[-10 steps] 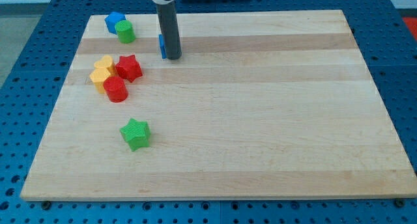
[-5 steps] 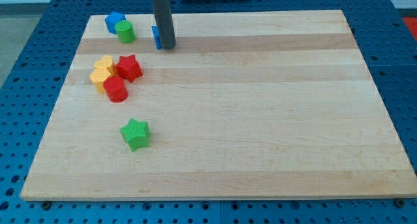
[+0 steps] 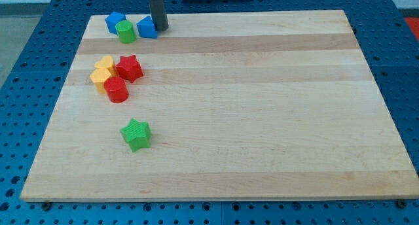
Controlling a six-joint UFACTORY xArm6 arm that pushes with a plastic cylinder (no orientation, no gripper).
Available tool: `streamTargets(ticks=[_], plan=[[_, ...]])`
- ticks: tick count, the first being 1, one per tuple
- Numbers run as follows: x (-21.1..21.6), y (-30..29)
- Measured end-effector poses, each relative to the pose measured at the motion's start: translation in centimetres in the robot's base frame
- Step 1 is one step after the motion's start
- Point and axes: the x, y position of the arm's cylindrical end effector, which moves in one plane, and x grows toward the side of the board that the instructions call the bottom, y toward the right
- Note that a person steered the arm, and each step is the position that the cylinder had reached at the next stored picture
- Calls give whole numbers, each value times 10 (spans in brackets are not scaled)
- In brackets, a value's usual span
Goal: Slide the triangle closer to the green circle
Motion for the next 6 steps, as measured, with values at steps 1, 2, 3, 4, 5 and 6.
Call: streamTargets(ticks=[1,2,3,4,5,6], plan=[[0,23],[10,30],[38,19],[46,5],[38,-5],[25,-9]])
